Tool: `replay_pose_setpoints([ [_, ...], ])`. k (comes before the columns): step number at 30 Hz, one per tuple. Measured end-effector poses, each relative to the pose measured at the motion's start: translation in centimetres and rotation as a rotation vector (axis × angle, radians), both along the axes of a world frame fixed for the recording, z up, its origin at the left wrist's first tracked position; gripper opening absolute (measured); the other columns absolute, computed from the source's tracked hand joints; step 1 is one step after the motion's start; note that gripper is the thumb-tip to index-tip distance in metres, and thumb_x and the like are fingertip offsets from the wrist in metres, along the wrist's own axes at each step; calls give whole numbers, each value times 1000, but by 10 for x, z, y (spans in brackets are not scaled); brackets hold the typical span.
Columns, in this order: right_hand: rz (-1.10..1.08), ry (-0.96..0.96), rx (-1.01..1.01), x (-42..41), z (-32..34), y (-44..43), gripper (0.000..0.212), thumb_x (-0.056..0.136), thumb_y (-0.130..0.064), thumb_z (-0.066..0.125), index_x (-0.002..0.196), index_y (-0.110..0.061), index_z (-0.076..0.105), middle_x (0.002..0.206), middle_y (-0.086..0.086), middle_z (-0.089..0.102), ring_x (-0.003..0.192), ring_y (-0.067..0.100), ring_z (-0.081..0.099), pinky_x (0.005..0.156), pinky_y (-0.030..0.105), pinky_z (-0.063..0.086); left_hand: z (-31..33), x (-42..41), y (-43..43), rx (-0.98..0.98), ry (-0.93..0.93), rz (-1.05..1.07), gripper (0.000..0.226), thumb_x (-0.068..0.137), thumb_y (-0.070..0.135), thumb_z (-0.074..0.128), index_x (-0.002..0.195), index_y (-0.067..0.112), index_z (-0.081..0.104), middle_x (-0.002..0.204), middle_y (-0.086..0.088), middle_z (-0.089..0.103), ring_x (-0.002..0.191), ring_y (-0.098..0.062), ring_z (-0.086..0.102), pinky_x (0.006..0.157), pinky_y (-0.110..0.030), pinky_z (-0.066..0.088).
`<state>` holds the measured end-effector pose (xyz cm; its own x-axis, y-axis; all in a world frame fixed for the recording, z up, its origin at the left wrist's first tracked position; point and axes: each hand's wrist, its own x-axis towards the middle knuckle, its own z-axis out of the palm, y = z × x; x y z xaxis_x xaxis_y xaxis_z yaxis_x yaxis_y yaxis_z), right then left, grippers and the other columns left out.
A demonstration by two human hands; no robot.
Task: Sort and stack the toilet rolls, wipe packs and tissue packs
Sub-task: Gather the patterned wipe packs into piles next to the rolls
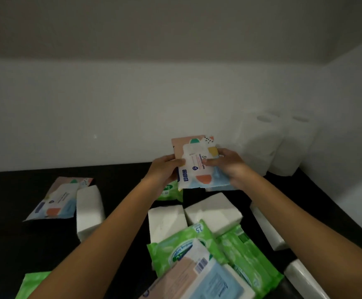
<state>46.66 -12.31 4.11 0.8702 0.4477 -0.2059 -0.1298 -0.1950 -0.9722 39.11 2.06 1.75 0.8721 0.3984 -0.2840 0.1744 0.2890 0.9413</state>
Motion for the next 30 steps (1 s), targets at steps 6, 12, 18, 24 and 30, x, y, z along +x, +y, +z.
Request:
replay_pose_setpoints([
  [6, -14, -37, -74, 58, -8, -6, 31, 82, 4, 63, 113, 5, 60, 119, 21, 63, 96, 28, 62, 83, 37, 54, -1, 51, -12, -87, -25, 27, 39, 89, -6, 50, 128, -3, 52, 123, -24, 59, 83, -24, 62, 79, -34, 54],
  [12, -83, 22, -130, 109, -26, -9, 36, 79, 3, 66, 115, 4, 60, 119, 25, 63, 108, 37, 62, 97, 47, 49, -15, 100, -22, -64, 20, 43, 39, 89, -6, 50, 128, -2, 52, 123, -25, 59, 97, -31, 59, 88, -39, 49],
  [18, -52, -11, -233, 136, -61, -11, 32, 90, -5, 55, 121, 2, 56, 120, 22, 62, 98, 30, 64, 65, 23, 52, -43, 122, -30, -54, 95, 25, 37, 91, -5, 48, 128, -2, 51, 125, -24, 59, 98, -30, 59, 88, -38, 49],
  [24, -49, -25, -355, 138, -96, -16, 34, 88, -10, 60, 119, 3, 58, 120, 20, 64, 106, 31, 63, 86, 36, 52, -66, 127, -36, 11, 226, 19, 45, 90, -7, 47, 135, 1, 44, 131, -22, 54, 111, -31, 58, 89, -37, 49],
  [30, -66, -83, -373, 142, -103, -18, 33, 88, -11, 59, 118, 2, 59, 119, 19, 64, 107, 30, 63, 62, 21, 47, -71, 129, -37, 75, 242, 4, 46, 90, -3, 50, 135, 3, 45, 131, -19, 55, 105, -26, 59, 87, -29, 47],
])
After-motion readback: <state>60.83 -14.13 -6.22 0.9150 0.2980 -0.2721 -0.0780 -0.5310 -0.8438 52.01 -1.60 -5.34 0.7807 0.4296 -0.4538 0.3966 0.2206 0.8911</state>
